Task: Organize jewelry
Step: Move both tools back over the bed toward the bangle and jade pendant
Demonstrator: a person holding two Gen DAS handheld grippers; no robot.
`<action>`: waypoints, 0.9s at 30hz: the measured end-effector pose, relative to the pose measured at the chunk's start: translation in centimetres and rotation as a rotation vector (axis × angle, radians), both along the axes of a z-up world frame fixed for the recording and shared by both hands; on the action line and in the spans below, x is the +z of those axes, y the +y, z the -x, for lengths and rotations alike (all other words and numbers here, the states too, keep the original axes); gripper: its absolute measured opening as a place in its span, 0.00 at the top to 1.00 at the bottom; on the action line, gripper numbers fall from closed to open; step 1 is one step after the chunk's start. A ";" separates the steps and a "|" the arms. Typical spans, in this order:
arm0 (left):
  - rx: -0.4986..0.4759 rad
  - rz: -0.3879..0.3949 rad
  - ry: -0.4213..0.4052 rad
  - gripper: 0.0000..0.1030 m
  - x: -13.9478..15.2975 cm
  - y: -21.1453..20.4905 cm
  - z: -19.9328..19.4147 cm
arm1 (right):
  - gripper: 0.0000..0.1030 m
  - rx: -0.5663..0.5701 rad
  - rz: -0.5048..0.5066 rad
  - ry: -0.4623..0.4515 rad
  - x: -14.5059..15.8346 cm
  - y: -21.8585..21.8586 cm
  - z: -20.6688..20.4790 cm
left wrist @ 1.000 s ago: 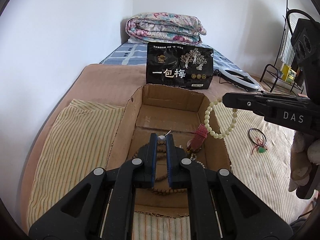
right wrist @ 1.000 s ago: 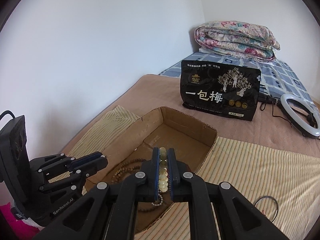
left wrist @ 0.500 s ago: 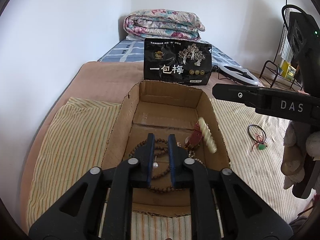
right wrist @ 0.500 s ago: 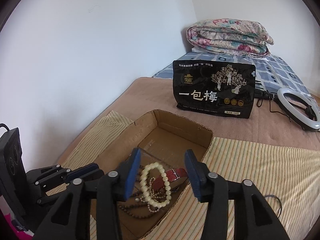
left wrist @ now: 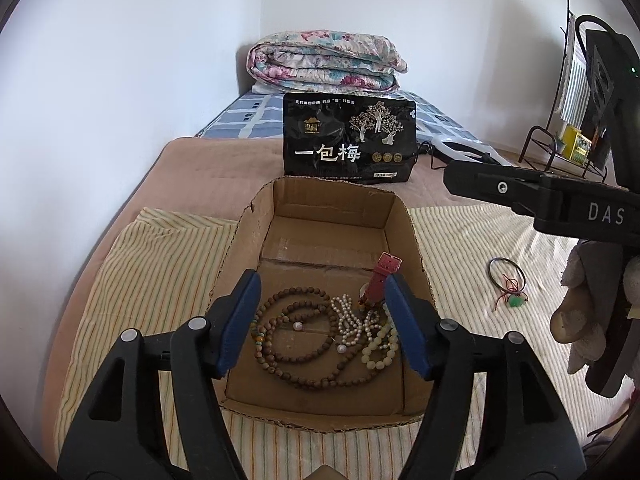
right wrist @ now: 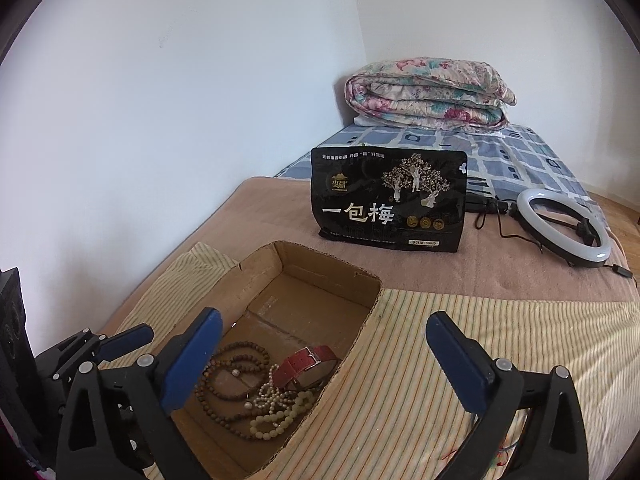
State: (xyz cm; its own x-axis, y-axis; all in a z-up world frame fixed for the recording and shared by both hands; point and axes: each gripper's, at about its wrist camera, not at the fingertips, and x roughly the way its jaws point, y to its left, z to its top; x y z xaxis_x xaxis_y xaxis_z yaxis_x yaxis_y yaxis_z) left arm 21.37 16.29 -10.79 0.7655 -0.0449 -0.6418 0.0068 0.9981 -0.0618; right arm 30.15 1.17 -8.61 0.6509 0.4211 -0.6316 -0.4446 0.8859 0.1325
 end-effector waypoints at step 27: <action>-0.126 0.000 -0.053 0.35 3.0 -8.4 0.3 | 0.00 -0.155 0.038 -0.079 3.7 -12.9 2.5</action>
